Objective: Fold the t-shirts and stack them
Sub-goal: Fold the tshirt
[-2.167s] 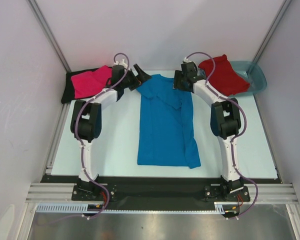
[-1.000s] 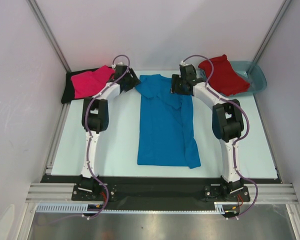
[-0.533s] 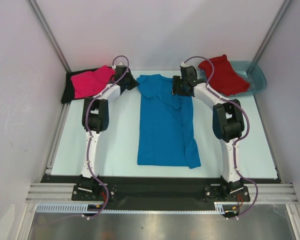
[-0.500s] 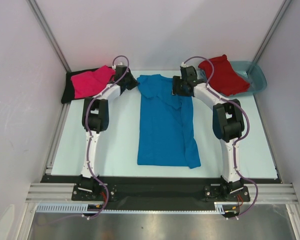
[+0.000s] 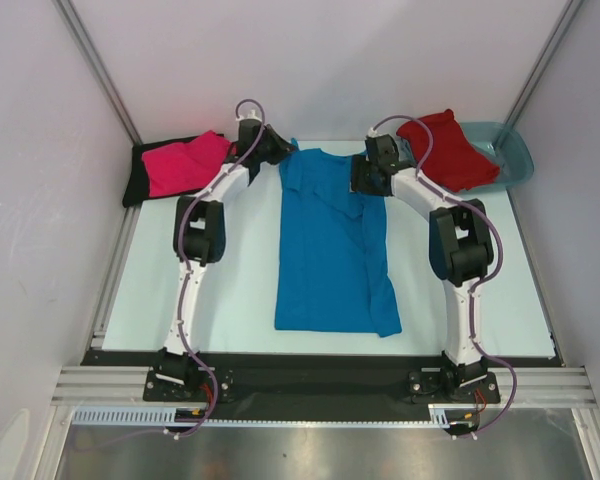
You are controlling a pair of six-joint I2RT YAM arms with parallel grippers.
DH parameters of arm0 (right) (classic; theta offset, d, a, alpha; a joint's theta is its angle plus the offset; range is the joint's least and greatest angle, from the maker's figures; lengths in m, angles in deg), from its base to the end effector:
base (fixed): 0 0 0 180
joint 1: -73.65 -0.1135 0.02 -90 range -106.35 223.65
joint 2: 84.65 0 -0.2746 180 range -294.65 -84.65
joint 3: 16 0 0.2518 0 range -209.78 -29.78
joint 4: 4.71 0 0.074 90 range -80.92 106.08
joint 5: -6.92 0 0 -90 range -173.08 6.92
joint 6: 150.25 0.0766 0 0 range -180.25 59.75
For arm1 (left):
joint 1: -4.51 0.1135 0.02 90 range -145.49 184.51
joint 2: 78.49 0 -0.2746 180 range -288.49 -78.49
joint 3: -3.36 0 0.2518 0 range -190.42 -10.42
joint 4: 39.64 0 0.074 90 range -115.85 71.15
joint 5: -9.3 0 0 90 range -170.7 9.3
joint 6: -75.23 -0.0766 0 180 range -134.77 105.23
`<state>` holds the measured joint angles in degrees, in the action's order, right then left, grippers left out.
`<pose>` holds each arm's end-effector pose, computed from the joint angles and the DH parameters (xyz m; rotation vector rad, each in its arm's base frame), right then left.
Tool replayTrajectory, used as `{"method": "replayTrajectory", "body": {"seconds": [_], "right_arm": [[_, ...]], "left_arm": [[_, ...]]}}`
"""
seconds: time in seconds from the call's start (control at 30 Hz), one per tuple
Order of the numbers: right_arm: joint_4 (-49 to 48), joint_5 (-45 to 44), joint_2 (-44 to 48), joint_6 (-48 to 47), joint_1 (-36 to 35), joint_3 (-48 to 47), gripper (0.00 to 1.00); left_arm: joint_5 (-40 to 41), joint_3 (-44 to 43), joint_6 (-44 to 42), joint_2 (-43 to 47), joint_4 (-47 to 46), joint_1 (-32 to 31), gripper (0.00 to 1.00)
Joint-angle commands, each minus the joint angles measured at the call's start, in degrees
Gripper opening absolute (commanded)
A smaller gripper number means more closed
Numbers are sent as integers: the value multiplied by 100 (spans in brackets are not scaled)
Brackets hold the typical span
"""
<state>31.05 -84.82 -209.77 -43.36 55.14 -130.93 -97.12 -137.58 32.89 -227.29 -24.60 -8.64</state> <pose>0.5038 0.1662 0.1853 -0.0191 2.3878 0.2591 0.6185 -0.1667 0.1639 -0.4260 2.0411 -0.9549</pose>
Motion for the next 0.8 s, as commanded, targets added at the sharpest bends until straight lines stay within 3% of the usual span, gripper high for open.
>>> {"method": "replayTrajectory", "body": {"seconds": [0.0, 0.27, 0.77], "right_arm": [[-106, -256, 550, -19, 75, 129, 66], [-106, -406, 840, 17, 206, 402, 66], [-62, -494, 902, 69, 242, 490, 66]], "left_arm": [[-457, -389, 462, -255, -581, -258, 2], [-924, -750, 1183, -800, -995, -522, 2], [-1231, -785, 1684, -1029, -1426, -689, 2]]}}
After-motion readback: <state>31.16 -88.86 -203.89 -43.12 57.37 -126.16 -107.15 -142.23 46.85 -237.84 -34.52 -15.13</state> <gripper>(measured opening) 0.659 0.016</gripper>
